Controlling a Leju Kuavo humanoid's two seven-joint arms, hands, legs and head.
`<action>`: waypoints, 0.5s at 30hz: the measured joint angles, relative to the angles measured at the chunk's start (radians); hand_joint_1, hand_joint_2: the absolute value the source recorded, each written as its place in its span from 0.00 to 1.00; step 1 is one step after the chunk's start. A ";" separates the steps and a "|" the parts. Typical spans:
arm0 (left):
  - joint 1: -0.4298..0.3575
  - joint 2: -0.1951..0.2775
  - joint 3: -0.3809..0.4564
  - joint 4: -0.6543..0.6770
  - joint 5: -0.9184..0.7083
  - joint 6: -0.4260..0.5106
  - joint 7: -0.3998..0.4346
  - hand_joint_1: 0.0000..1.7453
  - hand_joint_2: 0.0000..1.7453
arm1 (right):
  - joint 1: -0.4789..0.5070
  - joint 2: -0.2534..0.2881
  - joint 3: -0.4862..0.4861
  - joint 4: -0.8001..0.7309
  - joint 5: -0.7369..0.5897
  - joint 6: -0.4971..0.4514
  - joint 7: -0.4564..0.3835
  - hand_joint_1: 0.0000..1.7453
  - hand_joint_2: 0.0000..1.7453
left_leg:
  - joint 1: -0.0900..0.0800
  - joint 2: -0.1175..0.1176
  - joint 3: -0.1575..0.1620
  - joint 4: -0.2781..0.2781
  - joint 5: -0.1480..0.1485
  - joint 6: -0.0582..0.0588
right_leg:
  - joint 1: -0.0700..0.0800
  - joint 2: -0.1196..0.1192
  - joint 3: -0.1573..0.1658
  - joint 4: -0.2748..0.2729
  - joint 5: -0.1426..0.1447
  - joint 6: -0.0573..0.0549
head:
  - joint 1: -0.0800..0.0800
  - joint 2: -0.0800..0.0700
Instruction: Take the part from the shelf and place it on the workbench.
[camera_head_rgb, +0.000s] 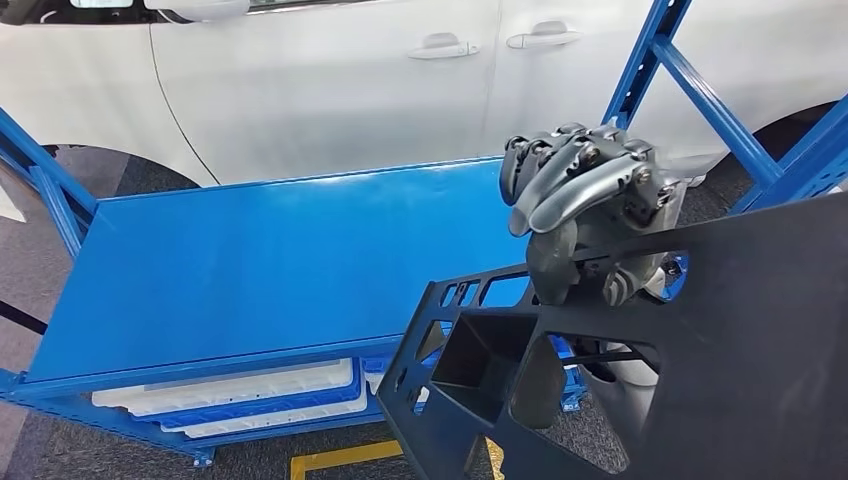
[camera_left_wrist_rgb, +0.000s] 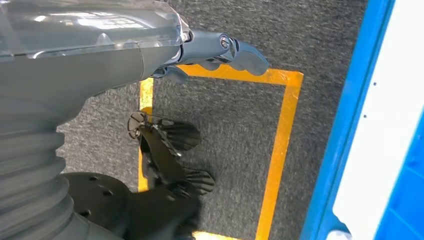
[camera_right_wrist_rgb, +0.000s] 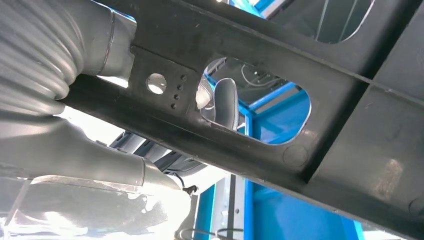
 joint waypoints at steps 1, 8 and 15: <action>-0.001 0.000 0.001 0.000 0.001 0.000 0.001 0.00 1.00 | 0.001 -0.001 0.001 0.001 -0.002 0.002 -0.002 1.00 1.00 | -0.003 0.000 0.032 -0.057 0.016 0.005 | 0.001 0.000 -0.003 0.001 0.005 0.005 | 0.000 0.000; 0.005 0.002 0.010 0.000 0.007 0.006 0.057 0.00 1.00 | 0.044 -0.009 -0.002 0.002 -0.021 0.004 -0.035 1.00 1.00 | -0.001 0.007 0.016 -0.106 0.080 0.040 | -0.004 0.005 -0.037 0.071 -0.060 0.043 | 0.000 0.000; 0.013 0.010 0.021 0.000 0.000 0.025 0.089 0.00 1.00 | 0.115 -0.028 -0.020 0.002 -0.029 0.002 -0.089 1.00 1.00 | -0.001 0.008 -0.083 -0.087 0.141 0.033 | -0.015 0.004 0.059 0.139 -0.127 0.055 | 0.000 0.000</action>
